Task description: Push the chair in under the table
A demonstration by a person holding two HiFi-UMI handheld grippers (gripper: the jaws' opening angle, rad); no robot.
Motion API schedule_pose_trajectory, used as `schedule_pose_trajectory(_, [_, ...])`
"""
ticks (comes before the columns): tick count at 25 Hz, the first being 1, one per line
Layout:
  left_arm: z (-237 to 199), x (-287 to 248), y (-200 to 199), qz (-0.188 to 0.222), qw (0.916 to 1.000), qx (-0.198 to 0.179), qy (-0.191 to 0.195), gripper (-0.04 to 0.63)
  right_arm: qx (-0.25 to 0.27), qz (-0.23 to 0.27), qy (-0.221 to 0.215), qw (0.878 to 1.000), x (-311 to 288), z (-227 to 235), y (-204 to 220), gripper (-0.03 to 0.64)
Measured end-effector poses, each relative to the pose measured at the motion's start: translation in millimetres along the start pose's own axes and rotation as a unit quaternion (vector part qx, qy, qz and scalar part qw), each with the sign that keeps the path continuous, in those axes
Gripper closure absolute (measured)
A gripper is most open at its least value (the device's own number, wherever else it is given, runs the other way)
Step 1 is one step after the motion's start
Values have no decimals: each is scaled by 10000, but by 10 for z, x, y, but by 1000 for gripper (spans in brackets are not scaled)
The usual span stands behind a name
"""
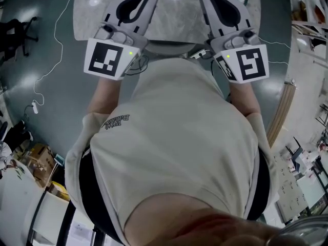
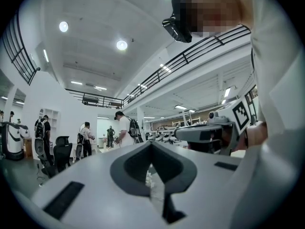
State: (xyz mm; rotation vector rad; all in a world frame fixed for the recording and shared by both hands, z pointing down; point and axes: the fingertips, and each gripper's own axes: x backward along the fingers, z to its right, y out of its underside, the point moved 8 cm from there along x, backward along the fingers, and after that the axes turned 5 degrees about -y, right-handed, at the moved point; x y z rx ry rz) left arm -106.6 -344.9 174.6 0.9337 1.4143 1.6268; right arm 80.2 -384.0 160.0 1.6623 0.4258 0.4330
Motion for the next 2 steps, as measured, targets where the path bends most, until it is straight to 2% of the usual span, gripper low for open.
schedule_pose_trajectory(2, [-14,-2,-9,-12,10000,19,3,586,15,41,16,10000,-20,-4,-25,607])
